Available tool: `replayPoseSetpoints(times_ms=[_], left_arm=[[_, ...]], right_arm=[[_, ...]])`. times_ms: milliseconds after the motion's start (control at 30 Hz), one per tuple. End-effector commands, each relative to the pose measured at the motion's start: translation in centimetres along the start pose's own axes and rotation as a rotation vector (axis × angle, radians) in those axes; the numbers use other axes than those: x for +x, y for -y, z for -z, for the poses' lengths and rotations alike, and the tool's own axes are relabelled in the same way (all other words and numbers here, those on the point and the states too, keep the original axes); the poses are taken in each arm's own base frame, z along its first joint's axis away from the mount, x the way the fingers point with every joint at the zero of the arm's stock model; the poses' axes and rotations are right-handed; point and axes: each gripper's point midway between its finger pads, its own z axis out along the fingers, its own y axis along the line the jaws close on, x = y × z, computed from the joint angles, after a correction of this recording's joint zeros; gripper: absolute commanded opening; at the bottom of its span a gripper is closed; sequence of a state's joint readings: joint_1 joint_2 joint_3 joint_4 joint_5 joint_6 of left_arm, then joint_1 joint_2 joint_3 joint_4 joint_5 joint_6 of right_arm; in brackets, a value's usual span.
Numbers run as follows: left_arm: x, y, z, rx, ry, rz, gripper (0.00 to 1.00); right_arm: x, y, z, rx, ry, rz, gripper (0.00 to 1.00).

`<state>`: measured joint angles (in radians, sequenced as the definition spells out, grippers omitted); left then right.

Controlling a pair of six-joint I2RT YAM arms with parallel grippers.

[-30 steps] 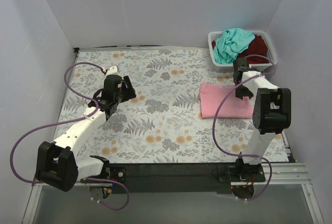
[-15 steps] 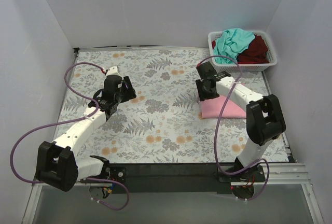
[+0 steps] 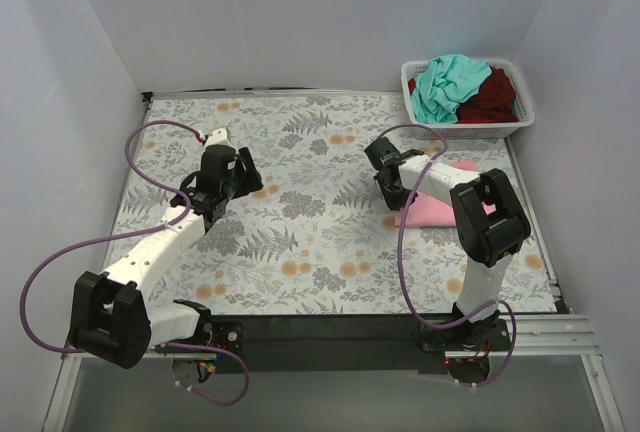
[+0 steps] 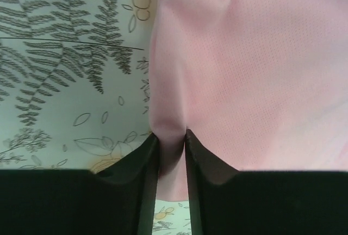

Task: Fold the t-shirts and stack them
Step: Neatly place the folded tshirt to the corner

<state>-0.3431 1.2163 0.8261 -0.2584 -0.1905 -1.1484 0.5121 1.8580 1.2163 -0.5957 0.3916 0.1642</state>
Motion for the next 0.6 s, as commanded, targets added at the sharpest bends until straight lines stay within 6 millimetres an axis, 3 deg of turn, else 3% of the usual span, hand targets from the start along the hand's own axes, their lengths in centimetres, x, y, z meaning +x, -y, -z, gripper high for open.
replayPoseSetpoints(times_ms=[0,67,133,333,567], left_arm=[[0.0,-0.2,0.1,-0.002,0.004,-0.009,0.58],[0.1,-0.2,0.0,0.000,-0.001,-0.011,0.58],[0.1,-0.2,0.0,-0.002,-0.001,-0.010,0.58],[0.1,-0.2,0.0,0.001,-0.001,-0.009,0.58],[0.5,-0.2,-0.2,-0.001,-0.014,-0.010,0.58]], right_arm=[[1.1,2.5,-0.9,0.131,-0.022,0.068,0.28],[1.4,4.2,-1.4,0.181,-0.036,0.092,0.10],[1.2,6.0,-1.8,0.218,-0.026,0.088,0.01],[0.2,11.1,-2.6,0.367,-0.022,0.169,0.01],[-1.3,13.4,-4.7,0.390,-0.008,0.134,0.01]])
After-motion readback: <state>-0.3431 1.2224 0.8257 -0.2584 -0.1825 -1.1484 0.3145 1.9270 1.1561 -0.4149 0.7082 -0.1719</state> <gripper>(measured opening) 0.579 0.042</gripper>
